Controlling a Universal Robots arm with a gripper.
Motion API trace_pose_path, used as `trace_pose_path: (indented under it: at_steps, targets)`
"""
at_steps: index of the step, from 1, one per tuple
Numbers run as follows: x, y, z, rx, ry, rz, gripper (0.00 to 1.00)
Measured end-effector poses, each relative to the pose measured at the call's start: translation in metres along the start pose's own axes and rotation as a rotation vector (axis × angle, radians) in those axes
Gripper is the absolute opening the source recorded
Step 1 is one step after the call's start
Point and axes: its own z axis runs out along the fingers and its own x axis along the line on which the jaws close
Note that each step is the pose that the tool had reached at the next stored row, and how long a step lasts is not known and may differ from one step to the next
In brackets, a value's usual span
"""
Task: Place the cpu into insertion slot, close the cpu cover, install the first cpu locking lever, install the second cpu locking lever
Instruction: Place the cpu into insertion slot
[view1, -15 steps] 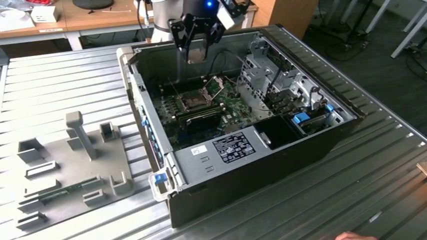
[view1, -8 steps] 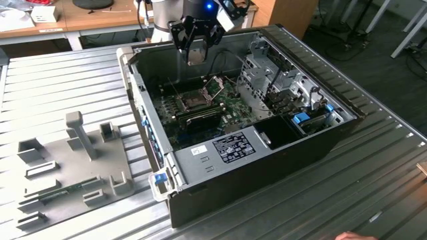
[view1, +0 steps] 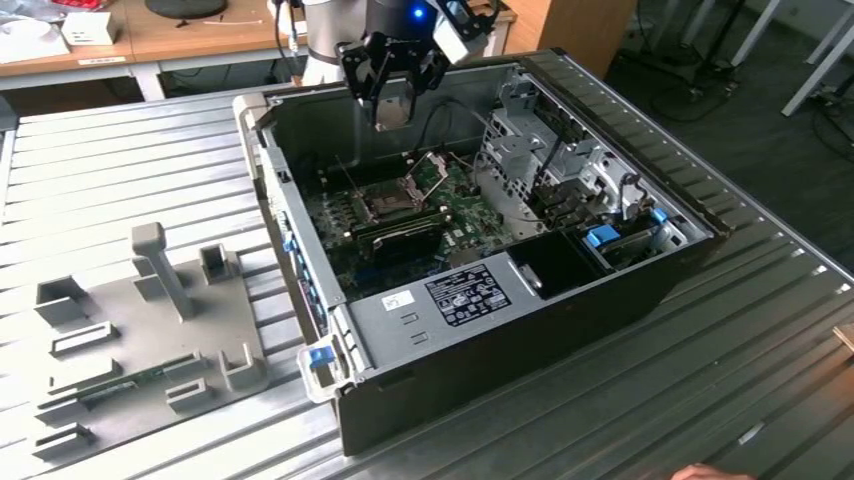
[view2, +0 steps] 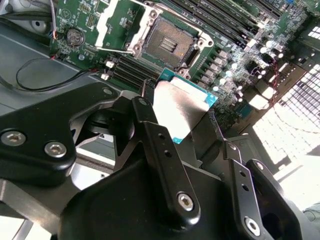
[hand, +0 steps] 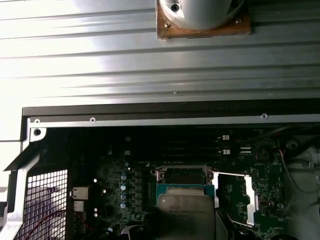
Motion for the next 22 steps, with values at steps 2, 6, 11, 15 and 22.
trace_pose_path:
  at_steps: [2, 6, 11, 15, 22]
  targets:
    - [0.0000, 0.0000, 0.0000, -0.0014, 0.0001, 0.000, 0.54]
    - [0.0000, 0.0000, 0.0000, -0.0021, 0.0001, 0.000, 0.54]
    - [-0.0001, -0.0001, 0.0004, -0.0025, -0.0007, 0.009, 0.54]
    - [-0.0001, -0.0002, 0.0020, -0.0035, -0.0054, 0.057, 0.54]
    - [-0.0001, -0.0005, 0.0047, -0.0055, -0.0143, 0.151, 0.54]
